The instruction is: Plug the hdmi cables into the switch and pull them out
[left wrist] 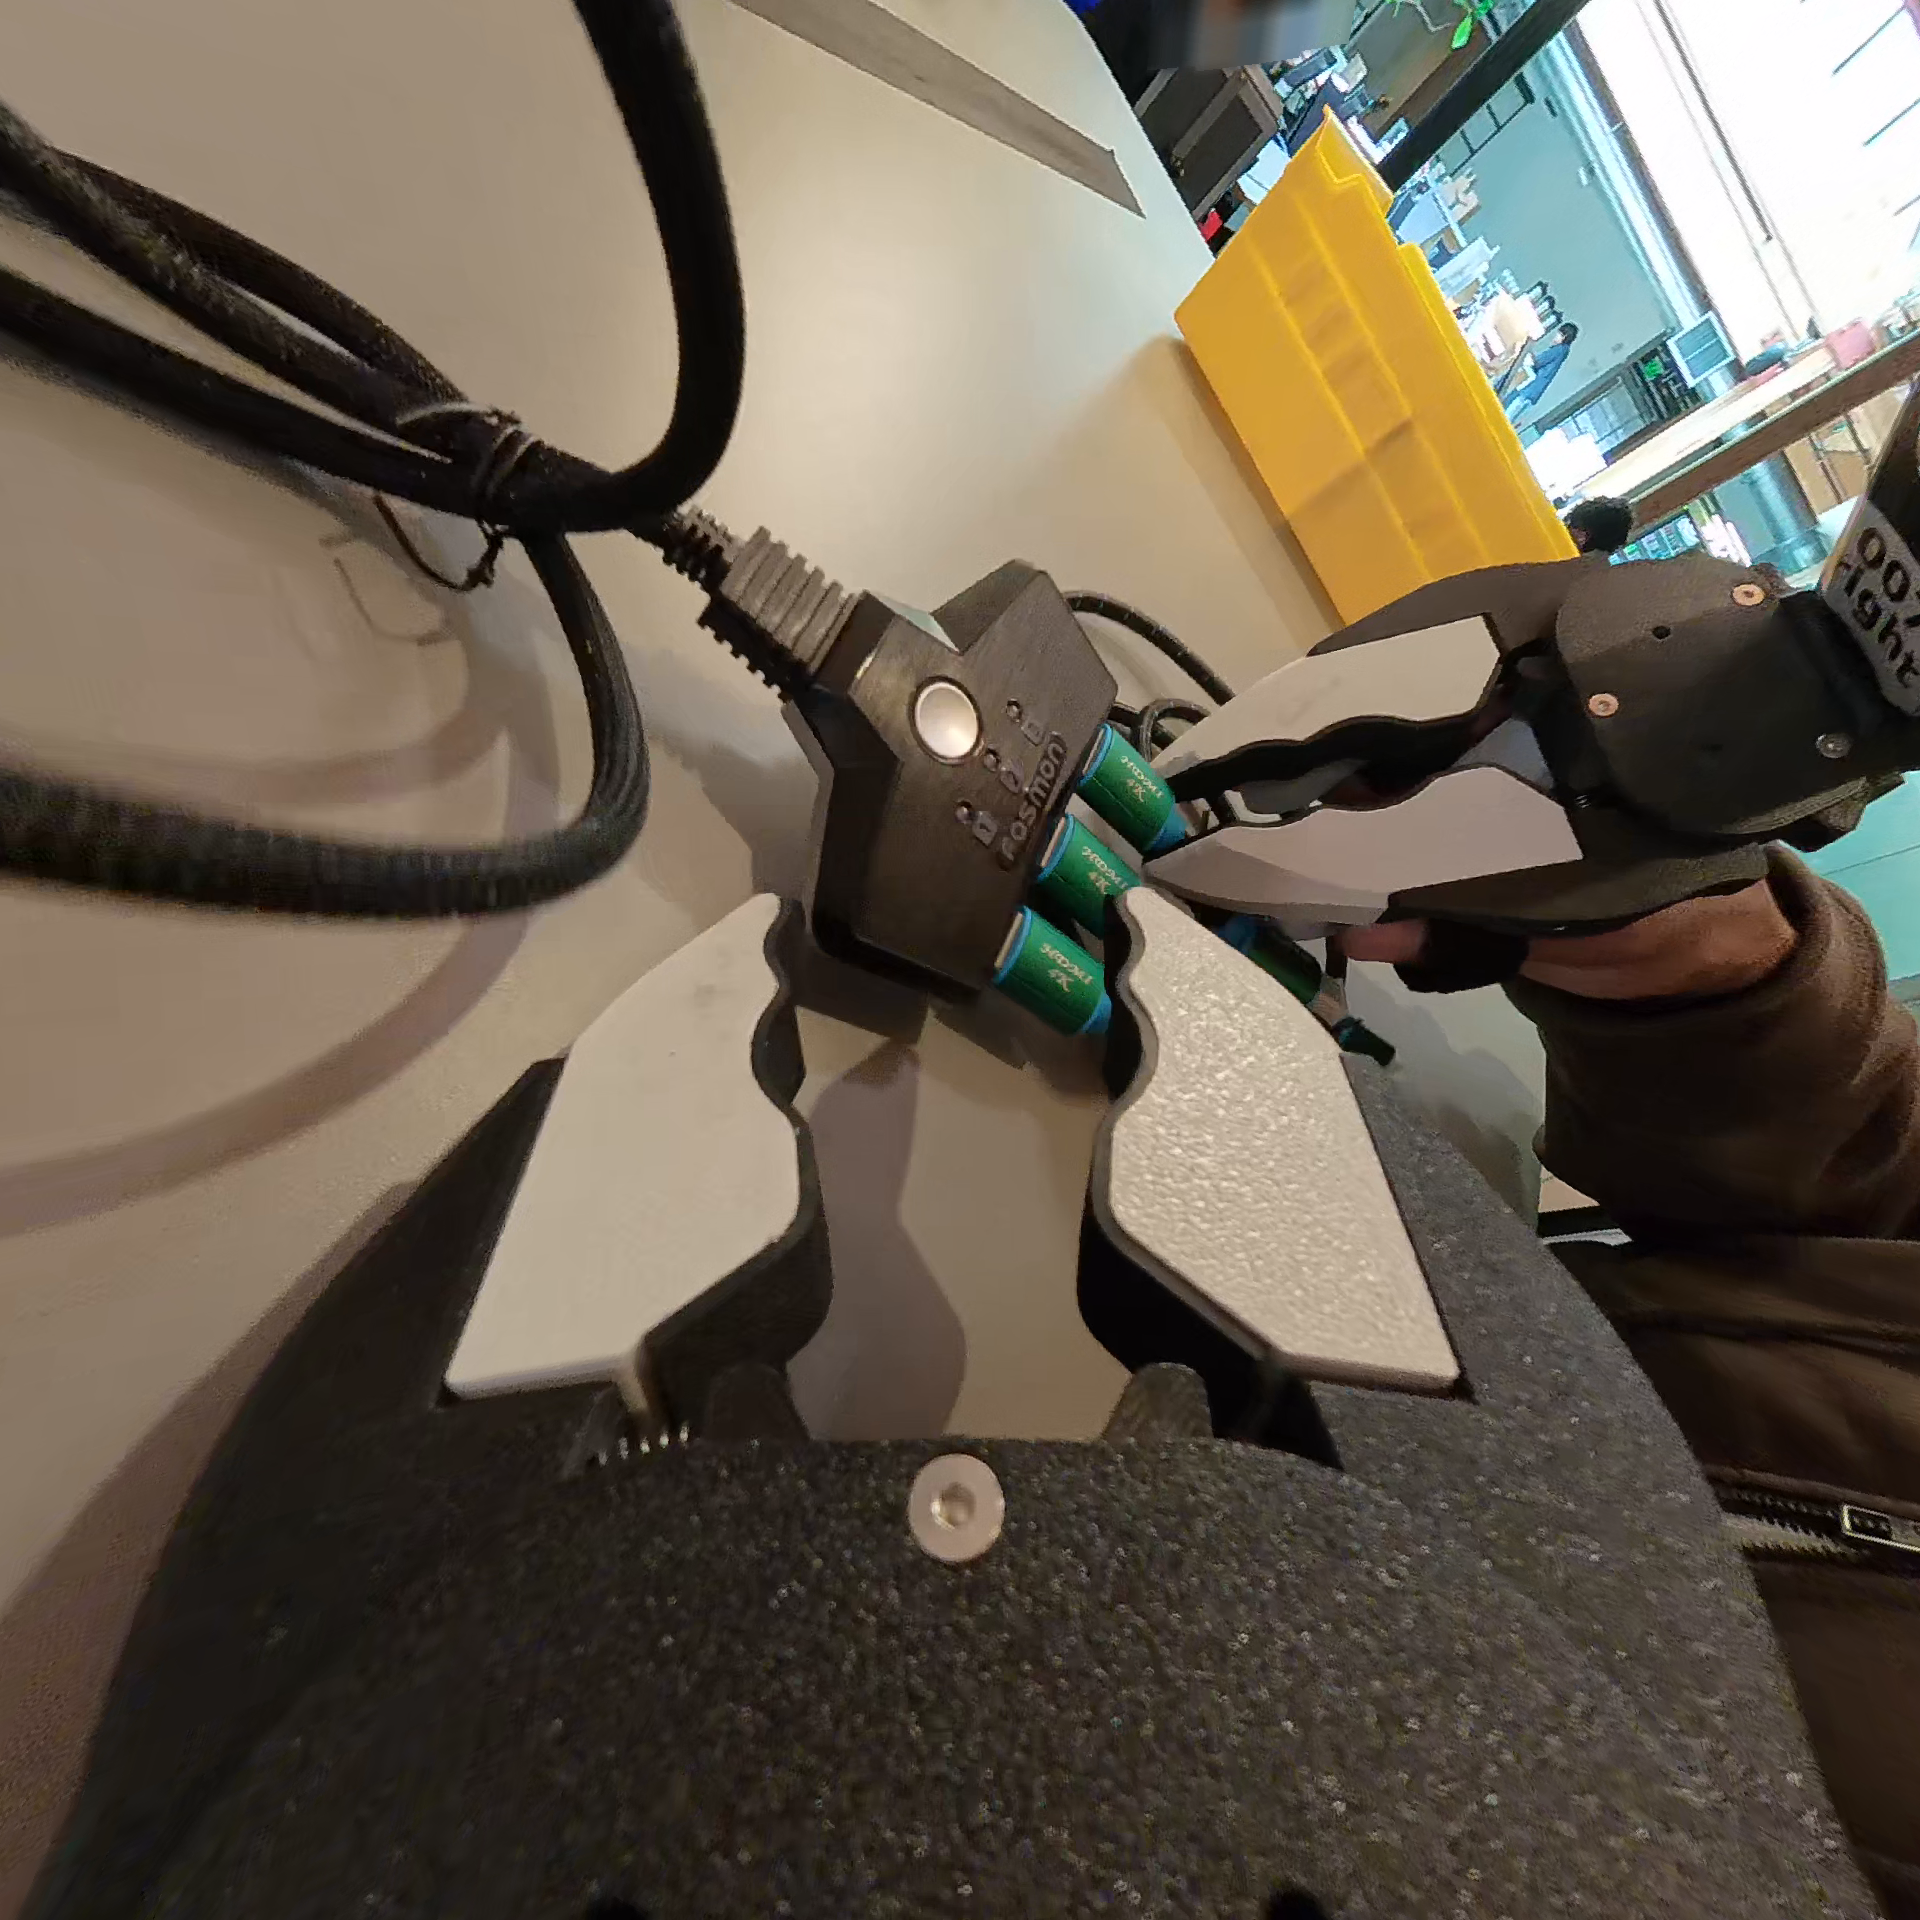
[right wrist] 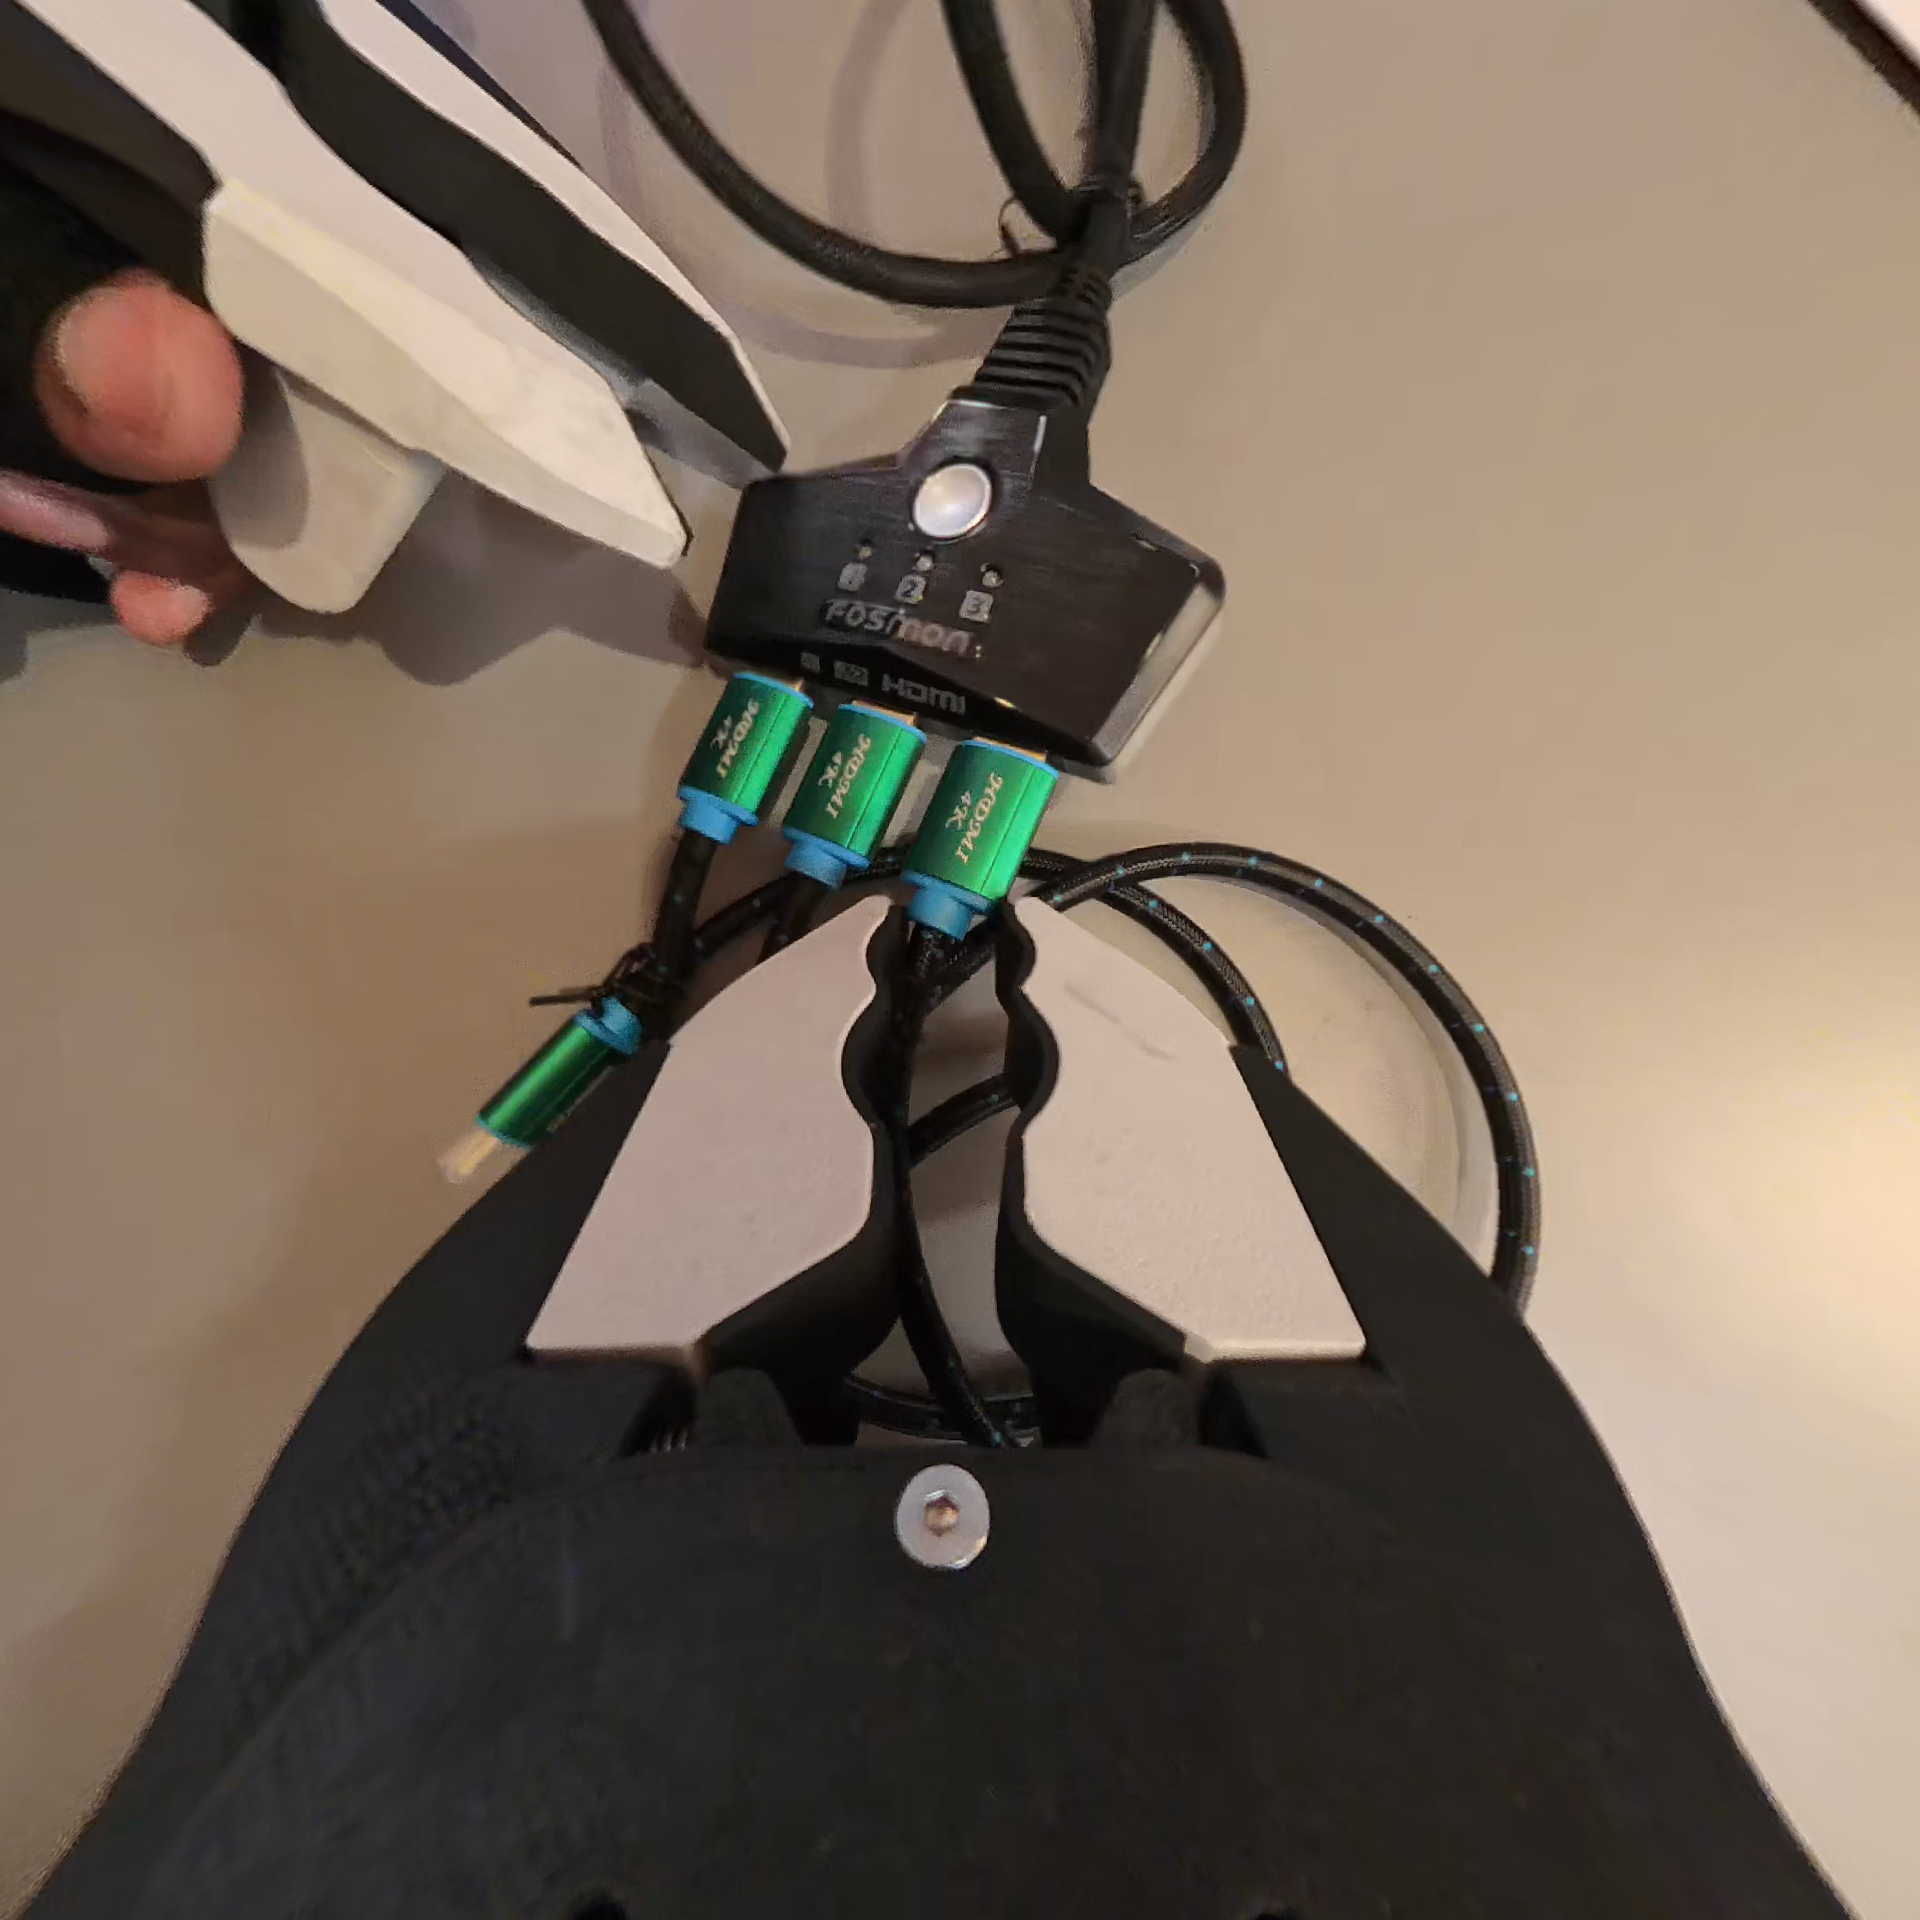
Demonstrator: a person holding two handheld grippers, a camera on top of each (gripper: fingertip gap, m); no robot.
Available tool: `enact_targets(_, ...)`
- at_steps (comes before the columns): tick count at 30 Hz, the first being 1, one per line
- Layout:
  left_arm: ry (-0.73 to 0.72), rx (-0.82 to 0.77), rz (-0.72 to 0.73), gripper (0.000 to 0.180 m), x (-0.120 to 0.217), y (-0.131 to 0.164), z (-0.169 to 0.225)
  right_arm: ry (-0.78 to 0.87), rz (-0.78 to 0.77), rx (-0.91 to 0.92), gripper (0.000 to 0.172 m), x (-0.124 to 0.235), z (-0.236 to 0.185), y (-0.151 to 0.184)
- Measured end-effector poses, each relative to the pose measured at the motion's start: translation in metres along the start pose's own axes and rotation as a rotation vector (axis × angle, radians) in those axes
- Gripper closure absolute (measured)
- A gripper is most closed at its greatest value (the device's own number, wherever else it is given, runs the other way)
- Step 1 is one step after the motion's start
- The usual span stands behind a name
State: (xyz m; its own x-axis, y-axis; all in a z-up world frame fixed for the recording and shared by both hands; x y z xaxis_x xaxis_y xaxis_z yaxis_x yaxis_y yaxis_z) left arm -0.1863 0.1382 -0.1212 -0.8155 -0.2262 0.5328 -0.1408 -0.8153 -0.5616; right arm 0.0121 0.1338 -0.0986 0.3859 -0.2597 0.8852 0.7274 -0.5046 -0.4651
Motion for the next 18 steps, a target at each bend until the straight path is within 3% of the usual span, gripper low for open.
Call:
enact_targets(6, 0.040, -0.003, -0.004, 0.120, -0.001, 0.001, 0.002, -0.009, 0.109, 0.049, 0.159, 0.013, 0.004, 0.011)
enact_targets(13, 0.132, 0.018, 0.015, 0.107, -0.003, 0.000, 0.004, -0.142, 0.266, -0.012, 0.159, 0.026, 0.004, 0.018)
enact_targets(18, 0.272, 0.057, 0.031, 0.101, -0.012, -0.004, 0.010, -0.202, 0.301, -0.037, 0.159, 0.025, -0.003, 0.016)
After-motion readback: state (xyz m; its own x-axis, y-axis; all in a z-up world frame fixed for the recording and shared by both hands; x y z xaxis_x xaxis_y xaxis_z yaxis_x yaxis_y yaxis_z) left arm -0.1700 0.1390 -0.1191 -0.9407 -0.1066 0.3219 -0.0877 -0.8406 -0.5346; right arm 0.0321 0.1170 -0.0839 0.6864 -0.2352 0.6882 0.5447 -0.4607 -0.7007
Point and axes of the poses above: each gripper's, where its closed fingertips meet, x back along the fingers, y out of its underside, z = x × y across the jaws, the point moved 9 cm from there along x, back along the fingers, and after that the axes turned 12 degrees about -z, right-handed, at the moved point
